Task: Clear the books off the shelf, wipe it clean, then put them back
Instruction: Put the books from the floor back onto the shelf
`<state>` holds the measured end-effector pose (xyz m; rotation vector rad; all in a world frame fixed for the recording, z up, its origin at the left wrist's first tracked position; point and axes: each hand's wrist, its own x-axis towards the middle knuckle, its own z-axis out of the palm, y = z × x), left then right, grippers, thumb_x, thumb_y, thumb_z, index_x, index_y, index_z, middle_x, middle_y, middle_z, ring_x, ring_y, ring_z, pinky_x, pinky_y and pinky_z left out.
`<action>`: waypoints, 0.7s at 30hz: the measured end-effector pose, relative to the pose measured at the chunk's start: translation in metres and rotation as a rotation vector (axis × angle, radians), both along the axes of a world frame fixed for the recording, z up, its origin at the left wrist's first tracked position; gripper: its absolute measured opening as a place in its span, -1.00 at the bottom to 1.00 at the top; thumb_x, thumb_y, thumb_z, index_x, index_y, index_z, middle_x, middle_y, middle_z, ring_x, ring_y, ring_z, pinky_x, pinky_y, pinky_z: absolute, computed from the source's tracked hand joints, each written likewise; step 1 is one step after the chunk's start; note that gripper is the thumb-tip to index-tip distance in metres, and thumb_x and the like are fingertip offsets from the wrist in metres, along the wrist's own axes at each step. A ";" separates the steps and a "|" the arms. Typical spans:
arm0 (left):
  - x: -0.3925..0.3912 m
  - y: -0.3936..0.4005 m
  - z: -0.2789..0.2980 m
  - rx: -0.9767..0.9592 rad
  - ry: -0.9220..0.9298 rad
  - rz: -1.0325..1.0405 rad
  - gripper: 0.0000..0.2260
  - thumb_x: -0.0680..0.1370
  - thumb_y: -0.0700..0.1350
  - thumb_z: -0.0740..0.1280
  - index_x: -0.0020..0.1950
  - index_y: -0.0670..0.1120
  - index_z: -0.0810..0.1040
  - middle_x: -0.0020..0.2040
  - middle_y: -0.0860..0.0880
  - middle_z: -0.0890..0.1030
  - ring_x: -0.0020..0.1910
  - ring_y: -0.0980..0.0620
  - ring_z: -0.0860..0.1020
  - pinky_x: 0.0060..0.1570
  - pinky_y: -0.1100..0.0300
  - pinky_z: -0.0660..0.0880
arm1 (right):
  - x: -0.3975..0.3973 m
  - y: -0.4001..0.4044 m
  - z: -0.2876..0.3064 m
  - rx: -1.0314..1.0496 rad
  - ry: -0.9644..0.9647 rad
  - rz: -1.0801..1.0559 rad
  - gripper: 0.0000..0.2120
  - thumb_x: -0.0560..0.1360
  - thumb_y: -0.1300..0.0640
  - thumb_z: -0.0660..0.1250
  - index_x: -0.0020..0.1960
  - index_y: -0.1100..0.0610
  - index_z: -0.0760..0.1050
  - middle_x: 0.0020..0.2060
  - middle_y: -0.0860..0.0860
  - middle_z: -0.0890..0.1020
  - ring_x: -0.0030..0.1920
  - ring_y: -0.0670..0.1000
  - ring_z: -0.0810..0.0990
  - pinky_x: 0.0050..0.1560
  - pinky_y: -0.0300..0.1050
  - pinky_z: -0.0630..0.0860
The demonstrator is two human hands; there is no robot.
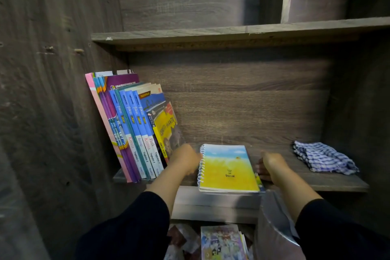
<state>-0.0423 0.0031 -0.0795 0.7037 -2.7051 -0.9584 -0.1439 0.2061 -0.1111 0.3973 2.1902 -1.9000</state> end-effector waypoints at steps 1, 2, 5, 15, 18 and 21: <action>-0.002 0.006 -0.004 0.122 -0.016 -0.028 -0.75 0.56 -0.05 0.29 -0.23 -0.20 0.48 -0.36 -0.13 0.54 -0.46 -0.06 0.48 -0.40 0.22 0.41 | 0.001 0.001 0.000 -0.004 -0.006 0.001 -0.66 0.62 0.08 0.07 -0.08 0.32 0.45 -0.35 0.19 0.54 -0.41 0.11 0.49 -0.43 -0.17 0.42; -0.005 0.010 -0.008 0.215 -0.015 -0.030 -0.79 0.55 -0.10 0.33 -0.21 -0.20 0.48 -0.41 -0.10 0.46 -0.52 0.00 0.39 -0.47 0.25 0.33 | 0.000 0.002 0.000 -0.007 -0.011 0.002 -0.66 0.62 0.07 0.07 -0.06 0.32 0.45 -0.36 0.19 0.54 -0.42 0.11 0.48 -0.45 -0.17 0.41; -0.013 0.015 -0.012 0.397 -0.003 -0.018 -0.87 0.50 -0.19 0.40 -0.04 -0.20 0.51 -0.36 -0.08 0.46 -0.53 0.08 0.35 -0.60 0.34 0.22 | 0.003 0.004 0.000 -0.034 -0.008 0.020 -0.61 0.63 0.02 0.07 -0.06 0.32 0.47 -0.37 0.17 0.54 -0.42 0.10 0.48 -0.43 -0.17 0.42; -0.024 0.026 -0.014 0.594 0.064 0.029 -0.83 0.42 -0.38 0.44 -0.04 -0.36 0.53 -0.13 -0.26 0.62 -0.36 0.05 0.59 -0.34 0.14 0.52 | 0.008 0.013 0.002 -0.115 0.013 0.076 -0.72 0.62 0.01 0.09 0.04 0.22 0.41 -0.40 0.12 0.45 -0.44 0.07 0.40 -0.41 -0.19 0.36; -0.031 0.027 -0.017 0.608 0.097 0.074 -0.69 0.40 -0.40 0.43 0.12 -0.37 0.52 0.03 -0.31 0.61 0.01 -0.13 0.62 0.02 -0.05 0.56 | 0.007 0.014 0.001 -0.122 0.003 0.077 -0.69 0.62 -0.01 0.11 -0.14 0.21 0.40 -0.40 0.11 0.45 -0.43 0.07 0.41 -0.38 -0.17 0.38; -0.030 0.025 -0.012 0.704 0.040 0.041 -0.88 0.44 -0.36 0.38 -0.17 -0.21 0.46 -0.41 -0.06 0.38 -0.55 0.09 0.33 -0.62 0.39 0.28 | 0.007 0.015 0.002 -0.120 0.000 0.090 -0.69 0.61 -0.02 0.12 -0.08 0.22 0.42 -0.39 0.11 0.46 -0.41 0.06 0.42 -0.38 -0.16 0.39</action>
